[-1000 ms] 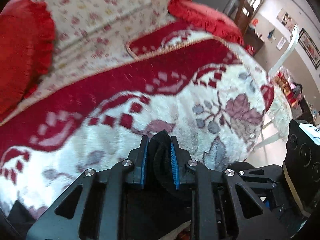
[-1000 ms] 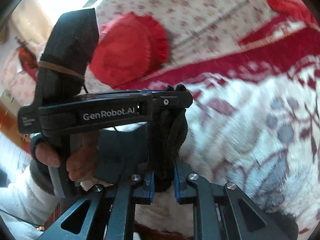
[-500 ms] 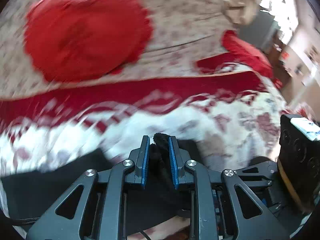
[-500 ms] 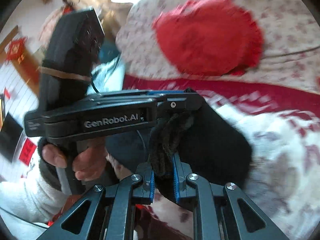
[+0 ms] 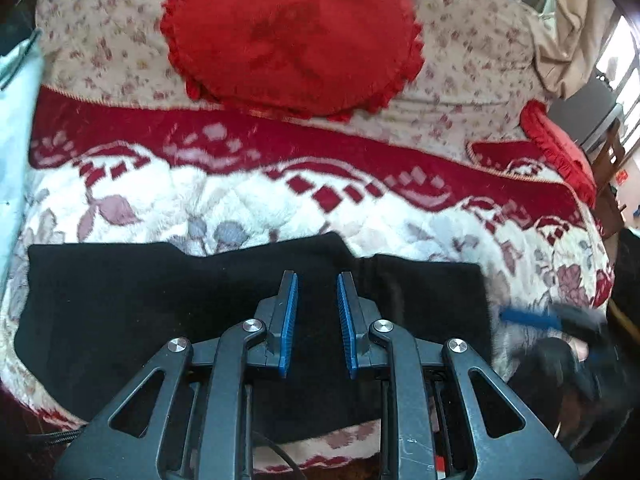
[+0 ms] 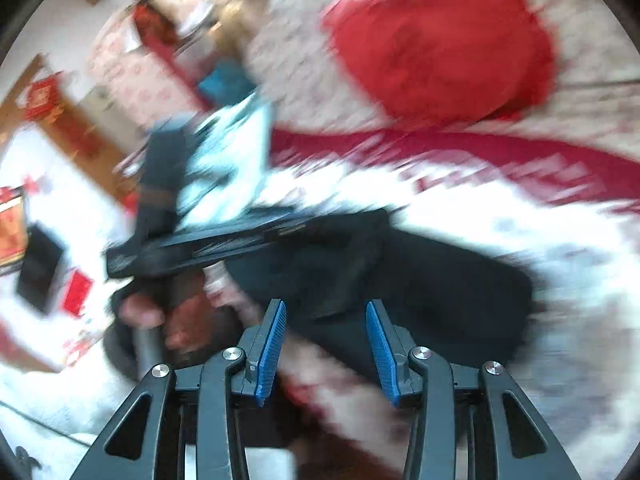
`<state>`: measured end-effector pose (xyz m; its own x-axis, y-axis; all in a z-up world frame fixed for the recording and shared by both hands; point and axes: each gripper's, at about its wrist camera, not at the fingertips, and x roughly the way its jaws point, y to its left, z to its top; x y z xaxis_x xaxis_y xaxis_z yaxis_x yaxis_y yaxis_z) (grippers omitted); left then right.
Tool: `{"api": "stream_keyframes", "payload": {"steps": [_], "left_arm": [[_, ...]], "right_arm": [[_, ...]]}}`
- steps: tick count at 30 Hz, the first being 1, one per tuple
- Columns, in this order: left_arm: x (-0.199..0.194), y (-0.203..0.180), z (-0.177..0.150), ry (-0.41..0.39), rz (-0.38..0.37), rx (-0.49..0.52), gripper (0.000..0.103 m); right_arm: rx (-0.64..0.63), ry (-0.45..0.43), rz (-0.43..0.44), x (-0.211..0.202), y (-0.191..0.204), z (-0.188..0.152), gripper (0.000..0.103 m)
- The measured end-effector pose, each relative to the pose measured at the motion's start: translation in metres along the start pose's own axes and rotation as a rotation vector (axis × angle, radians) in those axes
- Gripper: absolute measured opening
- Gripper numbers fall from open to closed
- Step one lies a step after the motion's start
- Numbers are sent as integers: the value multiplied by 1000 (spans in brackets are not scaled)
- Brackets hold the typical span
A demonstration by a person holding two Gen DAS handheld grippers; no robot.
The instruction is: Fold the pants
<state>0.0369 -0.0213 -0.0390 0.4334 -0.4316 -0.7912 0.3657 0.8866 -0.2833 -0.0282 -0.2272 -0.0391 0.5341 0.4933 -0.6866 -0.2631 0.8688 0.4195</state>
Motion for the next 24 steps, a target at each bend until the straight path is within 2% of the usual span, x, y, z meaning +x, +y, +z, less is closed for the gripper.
{"api": "stream_keyframes", "payload": {"steps": [2,4,7,10,14,17,24], "left_arm": [[-9,-10,-1,-25,-14,11,18],[-9,-21,-3,-26,-13,27,18],[4,-34,-9,-11,23,37,18],[24,-36,-19,38,70,24,18],[40,-28,-35,84,108,-24,18],[44,-25,-42,93,111,-42,20],[39,-26,-50,88,104,-58,19]], "right_arm": [[36,-10,-105,-3,-20,4,39],[67,0,-130,3,-35,7,36],[27,38,-180,24,-38,6,33],[-17,63,-226,36,-37,7,33],[-40,102,-210,57,-43,6,33],[-40,98,-196,64,-46,10,33],[-26,31,-181,20,-31,3,33]]}}
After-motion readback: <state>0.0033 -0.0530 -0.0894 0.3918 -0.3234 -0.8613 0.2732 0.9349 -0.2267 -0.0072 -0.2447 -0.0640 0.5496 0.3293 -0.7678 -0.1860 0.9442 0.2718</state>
